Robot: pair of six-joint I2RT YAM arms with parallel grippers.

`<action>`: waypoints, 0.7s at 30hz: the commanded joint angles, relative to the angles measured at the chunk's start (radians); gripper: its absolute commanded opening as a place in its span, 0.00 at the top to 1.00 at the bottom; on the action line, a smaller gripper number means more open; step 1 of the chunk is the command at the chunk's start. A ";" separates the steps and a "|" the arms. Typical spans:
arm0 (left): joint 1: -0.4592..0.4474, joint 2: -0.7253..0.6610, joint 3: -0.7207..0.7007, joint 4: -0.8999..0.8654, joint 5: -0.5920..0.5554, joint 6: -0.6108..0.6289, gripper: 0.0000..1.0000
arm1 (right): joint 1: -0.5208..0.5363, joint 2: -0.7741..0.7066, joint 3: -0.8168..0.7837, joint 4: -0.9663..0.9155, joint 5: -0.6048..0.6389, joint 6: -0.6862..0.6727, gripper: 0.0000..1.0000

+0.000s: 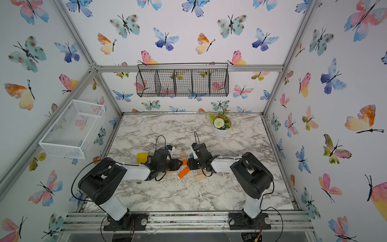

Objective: Assemble a carrot with building blocks
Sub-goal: Assemble the building block at the center of the board.

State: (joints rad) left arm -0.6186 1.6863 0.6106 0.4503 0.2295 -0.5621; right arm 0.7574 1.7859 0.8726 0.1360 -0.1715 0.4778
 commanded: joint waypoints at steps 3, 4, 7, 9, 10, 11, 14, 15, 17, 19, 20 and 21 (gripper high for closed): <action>-0.032 0.030 0.047 0.028 0.055 -0.013 0.65 | -0.005 -0.020 0.001 0.016 -0.029 -0.013 0.50; -0.033 0.034 0.053 0.027 0.054 -0.013 0.65 | -0.010 -0.016 0.003 0.017 -0.032 -0.013 0.50; -0.032 0.055 0.075 0.024 0.056 -0.011 0.65 | -0.018 0.000 0.018 0.019 -0.038 -0.016 0.50; -0.032 0.067 0.084 0.023 0.053 -0.009 0.65 | -0.019 0.014 0.030 0.020 -0.042 -0.014 0.50; -0.032 0.071 0.087 0.022 0.049 -0.009 0.65 | -0.019 0.020 0.035 0.023 -0.043 -0.013 0.50; -0.031 0.071 0.089 0.020 0.044 -0.008 0.65 | -0.020 0.026 0.039 0.024 -0.046 -0.012 0.50; -0.031 0.069 0.091 0.008 0.023 -0.001 0.66 | -0.020 0.041 0.049 0.024 -0.053 -0.013 0.50; -0.030 0.068 0.093 0.000 0.016 0.002 0.66 | -0.020 0.044 0.049 0.026 -0.053 -0.010 0.50; -0.030 0.068 0.095 -0.004 0.009 0.006 0.66 | -0.020 0.046 0.049 0.027 -0.049 -0.011 0.50; -0.028 0.070 0.098 -0.008 0.008 0.007 0.66 | -0.020 0.048 0.052 0.025 -0.045 -0.011 0.50; -0.027 0.071 0.100 -0.009 0.008 0.006 0.65 | -0.019 0.050 0.053 0.023 -0.043 -0.011 0.50; -0.027 0.073 0.103 -0.010 0.008 0.007 0.66 | -0.020 0.050 0.055 0.019 -0.041 -0.011 0.50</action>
State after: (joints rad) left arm -0.6304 1.7443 0.6857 0.4324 0.1986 -0.5659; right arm 0.7204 1.8103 0.8967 0.1360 -0.1581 0.4774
